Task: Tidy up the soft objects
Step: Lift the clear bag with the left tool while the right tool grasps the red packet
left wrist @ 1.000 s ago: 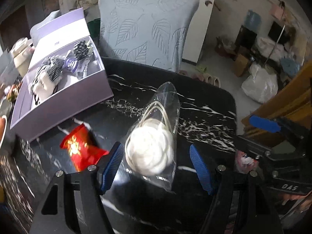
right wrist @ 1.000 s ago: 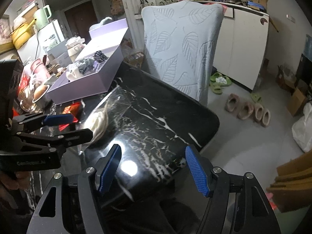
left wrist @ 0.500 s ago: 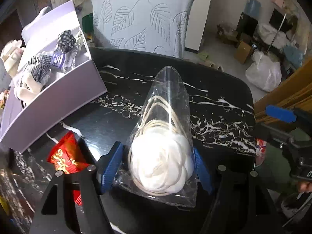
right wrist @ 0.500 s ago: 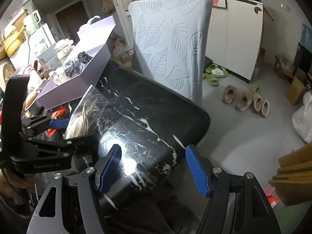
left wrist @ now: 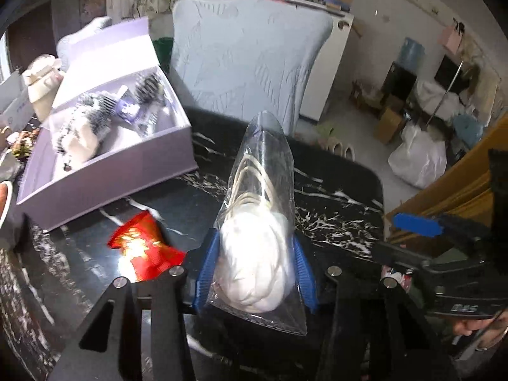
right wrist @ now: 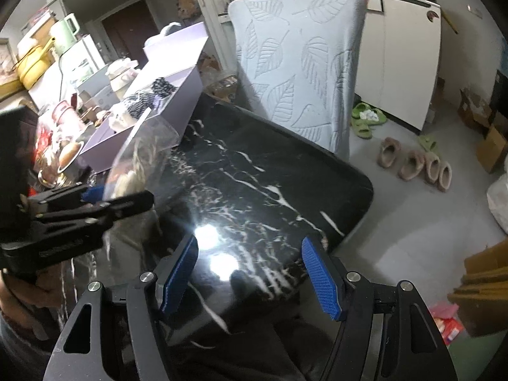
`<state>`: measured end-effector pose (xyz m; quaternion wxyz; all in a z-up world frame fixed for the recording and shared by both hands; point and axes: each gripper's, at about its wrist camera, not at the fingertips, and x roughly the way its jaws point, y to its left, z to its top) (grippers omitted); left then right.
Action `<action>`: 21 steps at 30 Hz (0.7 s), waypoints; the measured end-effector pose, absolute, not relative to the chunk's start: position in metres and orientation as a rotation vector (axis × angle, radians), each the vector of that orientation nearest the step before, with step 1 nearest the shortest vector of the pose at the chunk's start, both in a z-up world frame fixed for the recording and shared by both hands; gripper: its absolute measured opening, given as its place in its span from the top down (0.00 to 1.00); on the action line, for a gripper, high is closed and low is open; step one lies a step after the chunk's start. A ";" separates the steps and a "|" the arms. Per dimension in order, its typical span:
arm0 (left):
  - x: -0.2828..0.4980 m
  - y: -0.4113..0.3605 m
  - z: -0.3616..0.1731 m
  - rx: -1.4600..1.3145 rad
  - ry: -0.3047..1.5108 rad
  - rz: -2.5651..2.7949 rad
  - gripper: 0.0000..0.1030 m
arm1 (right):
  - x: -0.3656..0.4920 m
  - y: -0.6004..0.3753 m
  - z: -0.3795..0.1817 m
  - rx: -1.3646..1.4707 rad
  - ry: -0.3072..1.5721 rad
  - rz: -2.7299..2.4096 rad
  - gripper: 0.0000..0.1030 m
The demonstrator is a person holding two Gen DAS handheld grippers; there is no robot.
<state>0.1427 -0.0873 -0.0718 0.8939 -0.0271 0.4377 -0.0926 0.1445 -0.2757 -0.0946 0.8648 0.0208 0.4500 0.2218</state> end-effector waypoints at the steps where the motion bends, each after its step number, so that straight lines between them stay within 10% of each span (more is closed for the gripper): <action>1: 0.138 -0.084 -0.067 -0.061 0.894 -0.185 0.56 | 0.144 -0.274 -0.093 0.042 0.941 0.471 0.33; 21: 0.076 0.037 -0.081 -0.219 0.865 0.139 0.56 | 0.134 -0.160 -0.093 -0.121 0.956 0.684 0.33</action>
